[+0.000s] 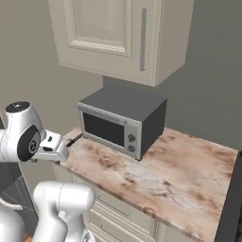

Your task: Retrieve the butter from the fridge and place it on a plate on the dining table. Then retrieve the butter knife by the fridge and place it near the plate.

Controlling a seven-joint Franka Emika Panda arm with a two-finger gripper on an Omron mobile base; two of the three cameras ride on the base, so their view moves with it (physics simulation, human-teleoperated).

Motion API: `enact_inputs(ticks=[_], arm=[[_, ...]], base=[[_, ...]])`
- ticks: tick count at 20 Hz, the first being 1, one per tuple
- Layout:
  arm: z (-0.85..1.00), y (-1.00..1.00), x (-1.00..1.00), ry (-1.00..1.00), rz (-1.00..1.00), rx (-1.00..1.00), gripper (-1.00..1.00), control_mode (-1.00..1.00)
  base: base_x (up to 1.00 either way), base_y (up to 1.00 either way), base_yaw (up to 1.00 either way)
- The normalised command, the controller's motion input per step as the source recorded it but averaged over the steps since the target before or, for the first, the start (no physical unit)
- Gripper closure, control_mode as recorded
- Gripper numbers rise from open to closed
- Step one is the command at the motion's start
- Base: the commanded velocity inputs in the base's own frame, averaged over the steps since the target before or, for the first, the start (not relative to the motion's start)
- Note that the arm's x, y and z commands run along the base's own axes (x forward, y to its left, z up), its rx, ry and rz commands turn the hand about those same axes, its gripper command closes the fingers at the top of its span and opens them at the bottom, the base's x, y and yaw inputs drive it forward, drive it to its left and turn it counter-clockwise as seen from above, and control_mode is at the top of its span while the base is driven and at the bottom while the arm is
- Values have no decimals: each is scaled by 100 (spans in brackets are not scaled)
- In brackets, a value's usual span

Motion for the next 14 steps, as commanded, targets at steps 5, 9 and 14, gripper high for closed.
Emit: enact_inputs(ticks=[5,9,14], arm=[[-1,34,56,0,0,0,-100,-100],[0,37,74,0,-5,0,-100,-100],[-21,8,75,0,-36,8,-100,-100]], base=[[0,0,0],[0,0,0],[0,0,0]])
